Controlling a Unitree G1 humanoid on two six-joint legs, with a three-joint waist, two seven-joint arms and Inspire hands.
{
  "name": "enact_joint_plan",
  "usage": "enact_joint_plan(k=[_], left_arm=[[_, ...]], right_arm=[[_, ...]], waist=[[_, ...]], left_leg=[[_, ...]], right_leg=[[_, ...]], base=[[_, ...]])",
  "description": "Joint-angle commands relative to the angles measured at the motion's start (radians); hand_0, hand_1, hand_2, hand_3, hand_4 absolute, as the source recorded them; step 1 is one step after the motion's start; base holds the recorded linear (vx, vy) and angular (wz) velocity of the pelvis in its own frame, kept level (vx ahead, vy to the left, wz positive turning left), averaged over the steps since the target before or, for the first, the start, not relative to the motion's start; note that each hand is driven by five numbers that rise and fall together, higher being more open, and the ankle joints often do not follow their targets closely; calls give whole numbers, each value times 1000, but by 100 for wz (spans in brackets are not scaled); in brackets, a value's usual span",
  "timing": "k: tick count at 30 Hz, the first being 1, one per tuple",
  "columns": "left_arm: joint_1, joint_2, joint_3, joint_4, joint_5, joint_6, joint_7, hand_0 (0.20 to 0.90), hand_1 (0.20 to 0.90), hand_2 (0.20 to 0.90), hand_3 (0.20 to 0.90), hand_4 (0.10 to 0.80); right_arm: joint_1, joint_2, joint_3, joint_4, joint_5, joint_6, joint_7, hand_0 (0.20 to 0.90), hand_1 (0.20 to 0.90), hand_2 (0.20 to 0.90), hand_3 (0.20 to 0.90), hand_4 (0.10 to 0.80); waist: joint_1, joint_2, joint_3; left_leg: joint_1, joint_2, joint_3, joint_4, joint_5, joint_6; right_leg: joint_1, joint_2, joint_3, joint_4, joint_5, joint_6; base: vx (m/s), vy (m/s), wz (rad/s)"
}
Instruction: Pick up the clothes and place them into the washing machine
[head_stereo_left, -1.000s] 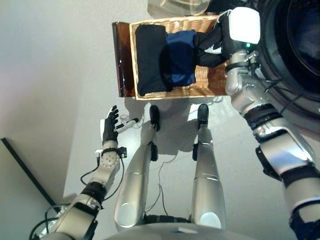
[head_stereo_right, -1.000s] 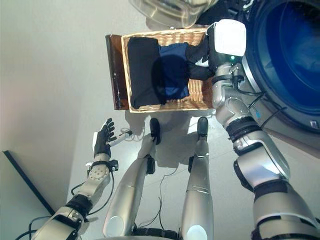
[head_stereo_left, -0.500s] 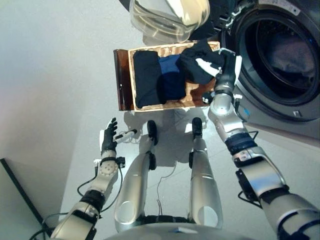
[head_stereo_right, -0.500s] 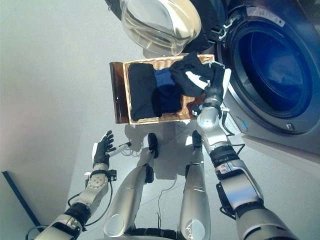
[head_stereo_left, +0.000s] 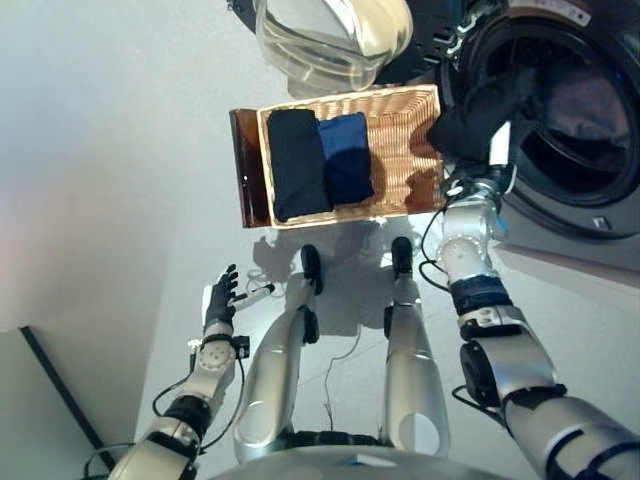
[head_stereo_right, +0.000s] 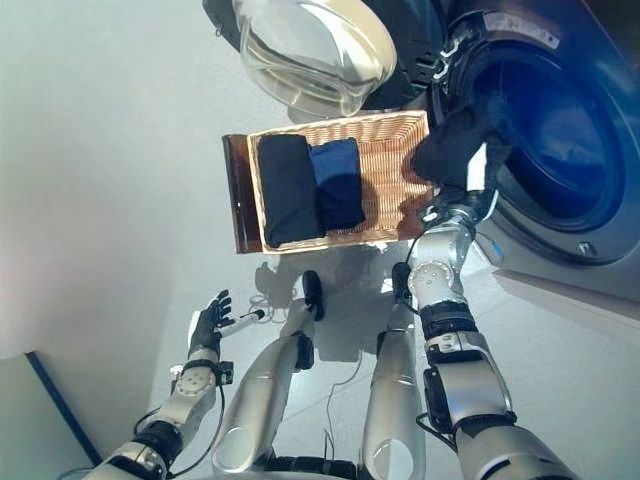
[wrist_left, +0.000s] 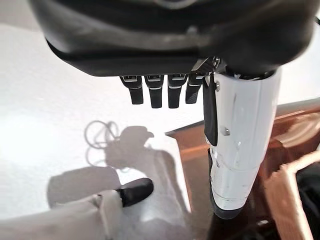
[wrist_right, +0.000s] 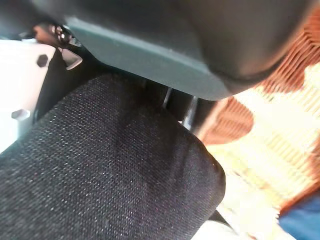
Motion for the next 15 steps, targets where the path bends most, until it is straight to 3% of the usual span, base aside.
enact_joint_plan(k=[1, 15], left_arm=[[57, -7, -16, 18, -22, -38, 4, 900, 900, 900, 900, 800], [63, -3, -39, 43, -32, -48, -10, 900, 900, 900, 900, 800]], right_arm=[[-66, -57, -53, -66, 22, -127, 82, 200, 200, 200, 200, 300], [-231, -209, -122, 30, 52, -172, 23, 200, 200, 200, 200, 300]], waist=[[3, 65, -106], [15, 89, -138]], left_leg=[[-67, 11, -29, 19, -23, -97], [-68, 5, -24, 19, -27, -97]], right_leg=[[-3, 7, -29, 107, -130, -38], [-15, 7, -18, 128, -141, -38]], base=[[0, 0, 0], [8, 1, 0]])
